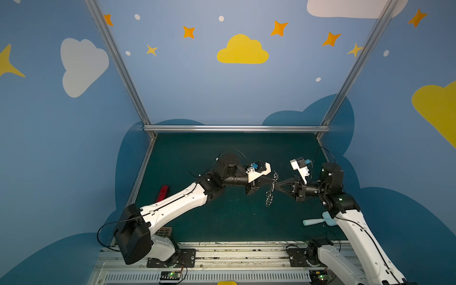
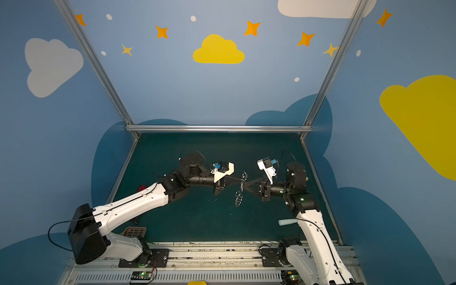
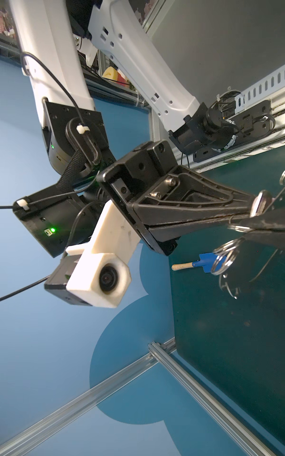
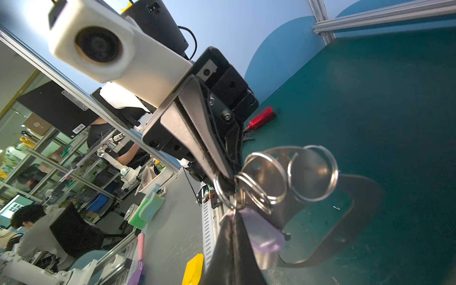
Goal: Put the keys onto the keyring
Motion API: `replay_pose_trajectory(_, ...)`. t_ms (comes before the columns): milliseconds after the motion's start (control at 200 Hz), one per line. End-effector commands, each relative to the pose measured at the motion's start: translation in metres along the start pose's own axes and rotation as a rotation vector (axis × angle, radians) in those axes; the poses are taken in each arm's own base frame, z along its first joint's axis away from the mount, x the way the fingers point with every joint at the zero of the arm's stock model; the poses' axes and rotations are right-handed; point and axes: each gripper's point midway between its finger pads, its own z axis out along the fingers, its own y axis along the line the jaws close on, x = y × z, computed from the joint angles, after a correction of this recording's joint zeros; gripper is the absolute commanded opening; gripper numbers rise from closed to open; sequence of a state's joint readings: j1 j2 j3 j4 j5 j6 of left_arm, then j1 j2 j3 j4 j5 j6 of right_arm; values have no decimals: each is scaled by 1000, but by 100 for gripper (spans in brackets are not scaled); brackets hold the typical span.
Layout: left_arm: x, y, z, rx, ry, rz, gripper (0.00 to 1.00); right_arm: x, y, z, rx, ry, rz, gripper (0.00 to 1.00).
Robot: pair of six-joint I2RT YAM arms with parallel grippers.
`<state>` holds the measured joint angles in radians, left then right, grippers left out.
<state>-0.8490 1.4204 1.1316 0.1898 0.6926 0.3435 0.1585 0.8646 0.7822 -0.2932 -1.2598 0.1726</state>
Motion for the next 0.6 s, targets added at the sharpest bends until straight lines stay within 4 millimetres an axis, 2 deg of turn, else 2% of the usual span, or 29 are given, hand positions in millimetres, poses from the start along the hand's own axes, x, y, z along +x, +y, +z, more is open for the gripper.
replay_pose_trajectory(0, -12, -2, -6, -9, -24, 28, 4, -4, -5, -6, 105, -2, -59, 15)
replay_pose_trajectory(80, -11, 0, -7, -17, -17, 27, 4, -7, -9, -11, 189, -20, -121, 17)
replay_pose_trajectory(185, -10, 1, -7, -18, -12, 26, 4, -12, -5, -16, 237, -55, -226, 20)
replay_pose_trajectory(421, -10, 0, -6, -7, -7, 22, 4, -15, 12, -13, 196, -87, -380, 19)
replay_pose_trajectory(596, -11, -2, -5, 7, -11, 19, 4, -13, 8, -5, 190, -44, -407, 19)
